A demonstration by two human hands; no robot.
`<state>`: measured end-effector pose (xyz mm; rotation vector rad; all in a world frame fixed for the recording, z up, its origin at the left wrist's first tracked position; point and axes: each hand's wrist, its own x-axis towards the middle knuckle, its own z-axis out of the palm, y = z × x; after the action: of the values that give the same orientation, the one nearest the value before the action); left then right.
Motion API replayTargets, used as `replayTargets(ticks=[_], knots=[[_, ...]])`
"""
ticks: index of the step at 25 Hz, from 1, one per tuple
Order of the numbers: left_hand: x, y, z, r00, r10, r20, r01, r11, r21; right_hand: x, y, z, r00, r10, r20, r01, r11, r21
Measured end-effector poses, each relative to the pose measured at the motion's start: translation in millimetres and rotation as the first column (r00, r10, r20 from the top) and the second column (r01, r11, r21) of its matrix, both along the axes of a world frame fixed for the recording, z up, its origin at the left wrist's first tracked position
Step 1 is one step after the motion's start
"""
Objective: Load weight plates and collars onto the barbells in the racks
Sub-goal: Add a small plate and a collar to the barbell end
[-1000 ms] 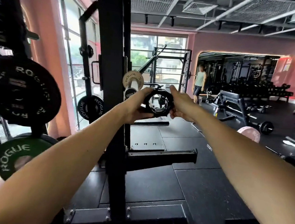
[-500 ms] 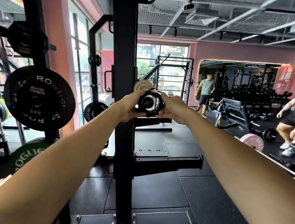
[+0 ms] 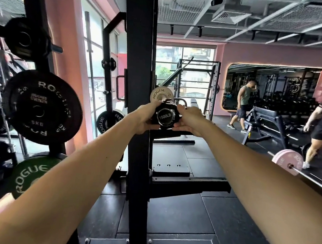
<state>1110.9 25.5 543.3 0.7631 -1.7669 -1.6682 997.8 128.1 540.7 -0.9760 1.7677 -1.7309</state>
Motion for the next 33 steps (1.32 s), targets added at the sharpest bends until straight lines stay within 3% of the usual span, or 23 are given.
replayTargets(ticks=[13,24,33], knots=[[-72.3,-95.4,0.5,1.0,0.009,0.002,-0.009,1.0,0.019,-97.8,-109.5,1.4,0.983,-0.019,-0.181,0.036,0.995,0.091],[-154.9,-205.3,3.3,0.999,-0.05,-0.018,0.051,0.995,0.08,-172.1,-213.0,5.6,0.989,-0.056,-0.137,0.068,0.994,0.083],[-192.5,-242.6,4.2,0.997,0.082,0.005,-0.082,0.996,0.029,-208.6,-262.8,5.5,0.981,-0.081,-0.179,0.097,0.992,0.083]])
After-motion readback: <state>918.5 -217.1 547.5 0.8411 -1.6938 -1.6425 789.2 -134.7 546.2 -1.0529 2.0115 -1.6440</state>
